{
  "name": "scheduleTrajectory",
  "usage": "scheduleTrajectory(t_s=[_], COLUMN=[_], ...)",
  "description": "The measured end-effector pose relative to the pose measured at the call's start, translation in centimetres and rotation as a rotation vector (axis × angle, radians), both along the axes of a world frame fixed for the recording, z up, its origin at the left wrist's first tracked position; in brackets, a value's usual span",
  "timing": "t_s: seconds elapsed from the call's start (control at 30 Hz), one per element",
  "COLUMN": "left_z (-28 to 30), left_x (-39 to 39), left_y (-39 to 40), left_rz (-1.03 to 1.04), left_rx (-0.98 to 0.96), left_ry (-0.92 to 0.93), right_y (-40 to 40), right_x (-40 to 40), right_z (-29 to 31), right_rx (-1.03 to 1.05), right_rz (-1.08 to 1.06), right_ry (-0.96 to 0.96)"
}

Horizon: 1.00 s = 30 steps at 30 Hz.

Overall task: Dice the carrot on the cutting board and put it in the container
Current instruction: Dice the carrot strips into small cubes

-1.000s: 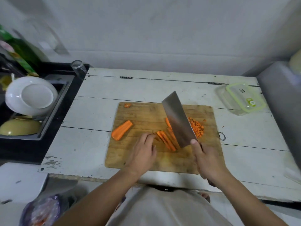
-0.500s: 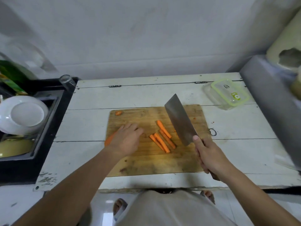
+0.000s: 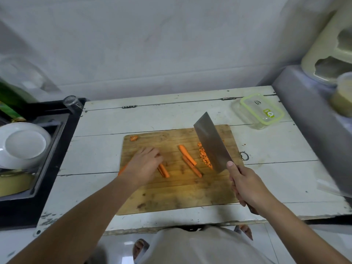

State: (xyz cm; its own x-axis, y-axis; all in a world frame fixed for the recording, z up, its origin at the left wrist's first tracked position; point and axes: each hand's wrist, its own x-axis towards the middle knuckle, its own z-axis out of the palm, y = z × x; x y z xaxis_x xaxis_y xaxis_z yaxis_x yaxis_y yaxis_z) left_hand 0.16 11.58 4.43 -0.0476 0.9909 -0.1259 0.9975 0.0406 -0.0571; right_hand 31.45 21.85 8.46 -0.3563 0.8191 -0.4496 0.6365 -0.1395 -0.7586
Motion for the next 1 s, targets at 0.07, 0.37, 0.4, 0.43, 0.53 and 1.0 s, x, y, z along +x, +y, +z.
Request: scheduleTrajectory(t_s=[0.07, 0.37, 0.4, 0.43, 0.53, 1.0], left_z=[0.6, 0.6, 0.6, 0.6, 0.0, 0.7], left_x=[1.6, 1.8, 1.1, 0.6, -0.6, 8.0], left_y=[1.3, 9.2, 9.1, 9.0, 8.6, 6.6], left_rz=[-0.014, -0.212, -0.224, -0.226, -0.162, -0.331], left_rx=[0.062, -0.101, -0.126, -0.132, -0.116, -0.149], left_ry=[-0.084, -0.078, -0.091, -0.098, -0.071, -0.302], right_y=[0.1, 1.1, 1.1, 1.1, 0.9, 0.8], right_x=[-0.1, 0.4, 0.6, 0.7, 1.1, 0.7], right_z=[0.0, 1.1, 1.1, 1.2, 1.2, 1.0], right_rx=[0.002, 0.014, 0.021, 0.027, 0.043, 0.041], right_rz=[-0.005, -0.030, -0.031, -0.034, -0.052, -0.020], right_ry=[0.000, 0.022, 0.020, 0.018, 0.014, -0.050])
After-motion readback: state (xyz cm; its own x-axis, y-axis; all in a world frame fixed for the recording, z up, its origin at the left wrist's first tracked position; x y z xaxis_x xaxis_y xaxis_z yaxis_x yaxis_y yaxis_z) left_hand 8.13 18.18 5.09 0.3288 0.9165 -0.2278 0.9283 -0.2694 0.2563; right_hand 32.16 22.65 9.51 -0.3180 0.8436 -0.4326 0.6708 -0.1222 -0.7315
